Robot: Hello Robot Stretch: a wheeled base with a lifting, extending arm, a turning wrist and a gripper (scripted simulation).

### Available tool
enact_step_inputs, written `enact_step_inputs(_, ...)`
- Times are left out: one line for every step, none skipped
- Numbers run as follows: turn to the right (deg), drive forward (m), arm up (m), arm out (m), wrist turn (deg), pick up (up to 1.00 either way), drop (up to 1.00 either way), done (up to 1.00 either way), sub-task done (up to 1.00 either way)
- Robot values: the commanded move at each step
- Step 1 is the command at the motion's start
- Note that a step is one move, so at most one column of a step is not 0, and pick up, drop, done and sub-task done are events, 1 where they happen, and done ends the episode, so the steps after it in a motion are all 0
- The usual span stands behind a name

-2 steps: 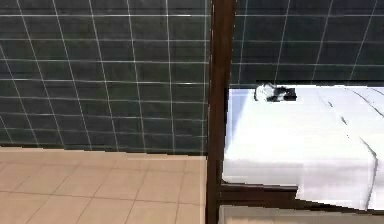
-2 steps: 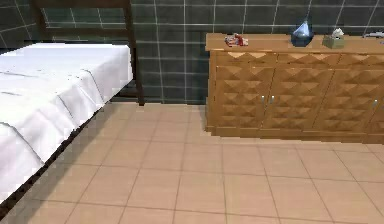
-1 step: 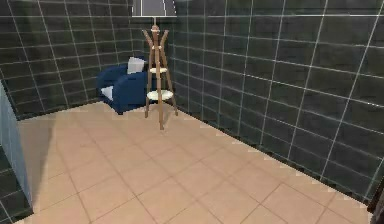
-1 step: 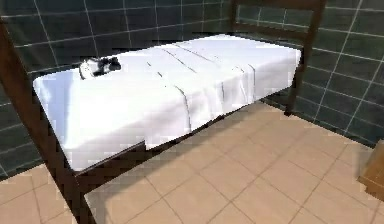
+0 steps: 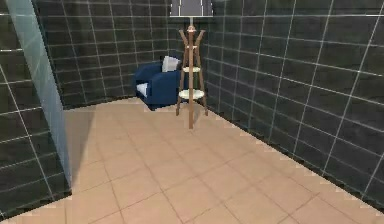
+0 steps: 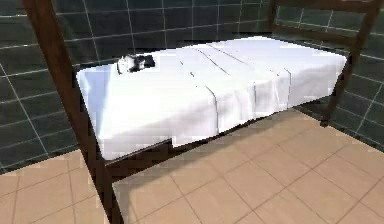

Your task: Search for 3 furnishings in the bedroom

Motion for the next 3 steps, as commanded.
enact_step_inputs(0.0,1.00,0.00,0.00,0.0,0.00,0.00,0.00,0.00)
enact_step_inputs(0.0,0.70,0.00,0.00,0.0,0.00,0.00,0.00,0.00)
enact_step_inputs(-24.0,0.00,0.00,0.00,0.0,0.00,0.00,0.00,0.00)
